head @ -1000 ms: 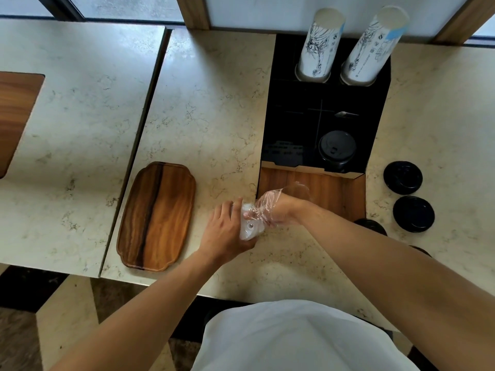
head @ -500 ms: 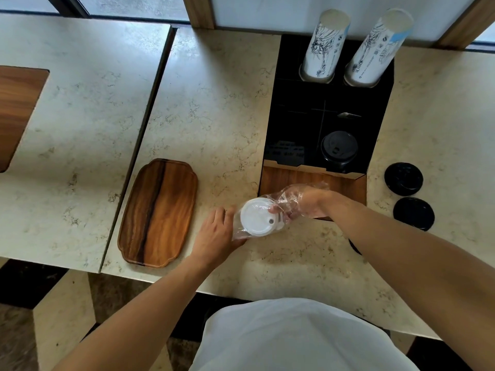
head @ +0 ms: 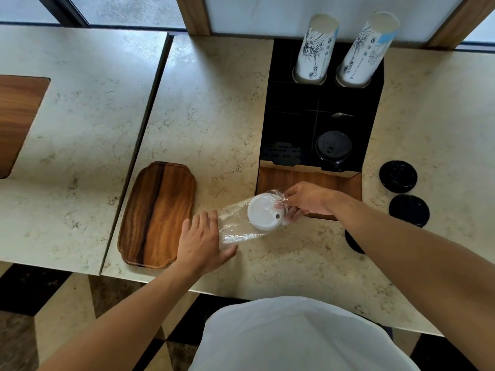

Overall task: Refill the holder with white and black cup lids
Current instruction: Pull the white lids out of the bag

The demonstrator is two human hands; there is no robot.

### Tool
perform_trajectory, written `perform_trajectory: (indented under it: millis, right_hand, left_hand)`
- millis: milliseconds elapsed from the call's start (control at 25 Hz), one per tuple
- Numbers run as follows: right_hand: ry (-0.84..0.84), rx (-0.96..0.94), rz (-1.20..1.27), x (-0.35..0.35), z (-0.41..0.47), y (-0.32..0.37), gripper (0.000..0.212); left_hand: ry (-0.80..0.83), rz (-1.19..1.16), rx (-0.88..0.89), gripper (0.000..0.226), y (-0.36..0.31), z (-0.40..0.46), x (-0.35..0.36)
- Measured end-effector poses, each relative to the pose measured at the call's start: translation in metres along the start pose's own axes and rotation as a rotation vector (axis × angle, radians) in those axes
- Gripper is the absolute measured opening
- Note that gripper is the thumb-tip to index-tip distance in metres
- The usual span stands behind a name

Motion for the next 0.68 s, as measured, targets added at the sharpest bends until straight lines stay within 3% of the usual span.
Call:
perform_trajectory:
  millis: [120,320,680]
  right_hand:
    - [-0.019,-0.030,-0.019,0.007,0.000,0.002,0.033]
    - [-0.078,-0.045,-0.119,0.018,0.000,0.005,0.022]
    - [-0.226,-0.086,-0.166,0.005,-0.004,-0.001,0.027]
  left_hand:
    - [-0.031,-0.031,0.043,0.118,-0.015,0.010,-0.014]
    - [-0.031,-0.189,0.315,0.096,-0.054,0.031,-0.022]
    - [0.035,-0.245,0.210,0.079,-0.051,0.021,-0.006]
Point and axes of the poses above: each hand's wrist, its own z-axis towards the middle knuckle, its own x-axis out of the palm, y = z × x, the point moved 2 cm from there along z, towards the middle knuckle, and after that the axes turned 11 degrees about z, right-handed, at the moved point
